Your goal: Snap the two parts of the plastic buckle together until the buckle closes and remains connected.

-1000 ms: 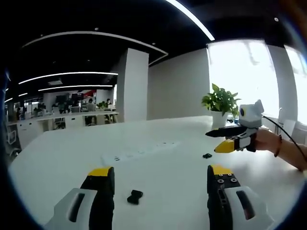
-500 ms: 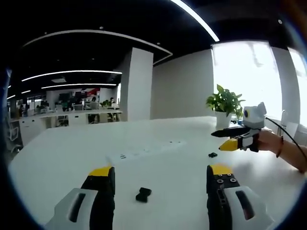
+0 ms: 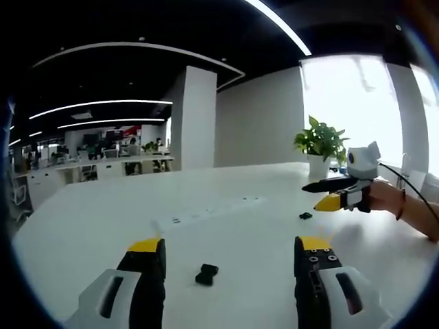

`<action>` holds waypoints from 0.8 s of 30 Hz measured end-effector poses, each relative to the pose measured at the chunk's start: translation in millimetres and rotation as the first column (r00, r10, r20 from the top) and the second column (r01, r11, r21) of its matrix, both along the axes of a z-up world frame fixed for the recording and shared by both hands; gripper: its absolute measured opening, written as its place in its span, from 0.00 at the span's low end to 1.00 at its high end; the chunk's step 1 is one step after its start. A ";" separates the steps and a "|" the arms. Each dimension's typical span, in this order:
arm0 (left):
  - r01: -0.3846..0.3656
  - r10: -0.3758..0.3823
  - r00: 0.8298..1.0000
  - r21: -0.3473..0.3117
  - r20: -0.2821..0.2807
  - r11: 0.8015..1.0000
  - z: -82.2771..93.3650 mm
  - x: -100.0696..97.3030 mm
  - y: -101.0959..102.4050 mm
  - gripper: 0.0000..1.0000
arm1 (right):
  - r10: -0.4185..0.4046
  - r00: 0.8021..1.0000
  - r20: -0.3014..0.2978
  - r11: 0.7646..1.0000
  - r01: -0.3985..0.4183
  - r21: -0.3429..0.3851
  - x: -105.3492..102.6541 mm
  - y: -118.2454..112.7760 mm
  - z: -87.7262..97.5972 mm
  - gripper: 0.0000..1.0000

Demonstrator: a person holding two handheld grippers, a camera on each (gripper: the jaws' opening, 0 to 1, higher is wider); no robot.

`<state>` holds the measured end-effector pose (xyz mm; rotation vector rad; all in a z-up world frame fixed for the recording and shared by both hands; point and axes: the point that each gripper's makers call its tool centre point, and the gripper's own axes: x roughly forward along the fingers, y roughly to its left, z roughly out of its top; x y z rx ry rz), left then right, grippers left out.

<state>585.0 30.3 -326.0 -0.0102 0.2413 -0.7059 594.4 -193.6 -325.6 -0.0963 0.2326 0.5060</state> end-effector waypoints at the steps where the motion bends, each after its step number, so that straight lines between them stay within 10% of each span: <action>1: 0.001 -0.001 1.000 0.000 -0.002 1.000 -0.4 0.0 0.2 0.77 | 0.002 1.000 -0.001 1.000 -0.002 -0.001 -0.4 0.2 -0.6 0.76; 24: -0.002 0.002 1.000 0.014 -0.020 1.000 -7.5 3.5 2.8 0.74 | 0.007 1.000 -0.025 1.000 -0.007 -0.011 -1.3 -0.6 -8.4 0.75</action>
